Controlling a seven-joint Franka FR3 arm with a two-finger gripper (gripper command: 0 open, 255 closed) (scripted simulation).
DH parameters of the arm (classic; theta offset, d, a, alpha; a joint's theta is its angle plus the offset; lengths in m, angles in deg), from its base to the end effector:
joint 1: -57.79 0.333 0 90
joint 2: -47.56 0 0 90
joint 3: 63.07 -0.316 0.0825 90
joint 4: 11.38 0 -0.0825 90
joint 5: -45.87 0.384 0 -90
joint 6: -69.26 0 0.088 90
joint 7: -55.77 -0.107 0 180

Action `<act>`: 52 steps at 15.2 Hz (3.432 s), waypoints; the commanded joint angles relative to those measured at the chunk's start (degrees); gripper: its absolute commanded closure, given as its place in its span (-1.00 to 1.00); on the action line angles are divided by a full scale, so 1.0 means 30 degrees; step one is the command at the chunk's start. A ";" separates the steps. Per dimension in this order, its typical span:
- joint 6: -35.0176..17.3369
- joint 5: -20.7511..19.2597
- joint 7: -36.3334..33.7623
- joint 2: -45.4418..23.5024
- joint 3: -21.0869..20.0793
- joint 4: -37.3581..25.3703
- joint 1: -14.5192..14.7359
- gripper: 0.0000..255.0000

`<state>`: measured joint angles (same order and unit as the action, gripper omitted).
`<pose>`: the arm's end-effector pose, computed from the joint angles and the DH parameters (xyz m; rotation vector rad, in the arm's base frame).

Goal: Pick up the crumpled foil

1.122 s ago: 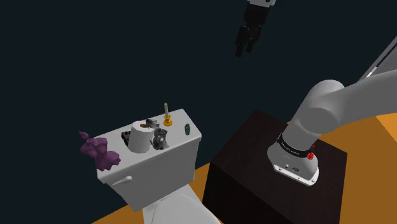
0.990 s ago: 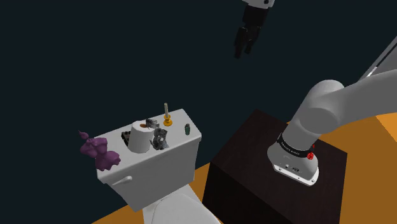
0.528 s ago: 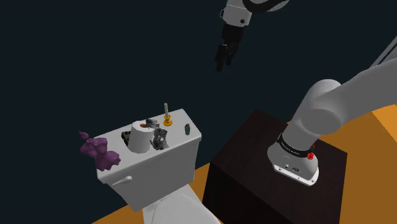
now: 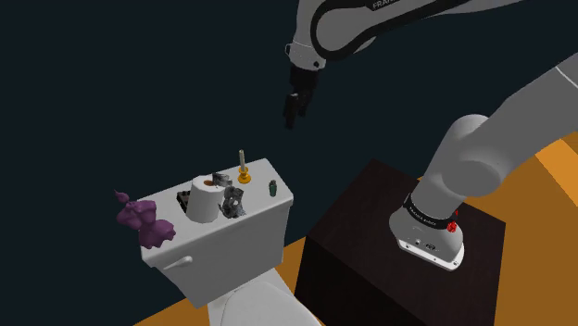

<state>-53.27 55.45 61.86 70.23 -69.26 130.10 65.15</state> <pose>0.4122 0.1077 0.4418 -3.0107 -0.3788 -0.0882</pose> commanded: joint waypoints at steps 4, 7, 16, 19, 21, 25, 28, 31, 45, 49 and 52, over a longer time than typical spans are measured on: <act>-0.2651 0.0117 0.0396 -0.3299 -0.0801 -0.0894 0.0687 -1.00; -0.4013 -0.0014 0.0504 -0.5291 -0.1288 -0.1654 0.1059 -1.00; -0.7112 -0.1545 0.0224 -1.1357 -0.2348 -0.4930 0.2313 -1.00; -0.7682 -0.2182 0.0047 -1.3036 -0.2445 -0.6096 0.2806 -1.00; -0.8125 -0.2270 0.0021 -1.3423 -0.2392 -0.6035 0.2855 -1.00; -0.8993 -0.2458 -0.0038 -1.4230 -0.2278 -0.5961 0.2955 -1.00; -0.9328 -0.2533 -0.0061 -1.4557 -0.2228 -0.5949 0.2999 -1.00; -0.9344 -0.2547 -0.0056 -1.4612 -0.2216 -0.5987 0.2999 1.00; -0.7810 -0.2206 0.0040 -1.3146 -0.2429 -0.6077 0.2821 1.00; -0.6912 -0.2033 0.0090 -1.2400 -0.2512 -0.6241 0.2741 1.00; -0.6226 -0.1912 0.0121 -1.1871 -0.2560 -0.6408 0.2690 1.00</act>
<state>-72.78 49.48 62.01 33.81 -76.89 110.93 73.39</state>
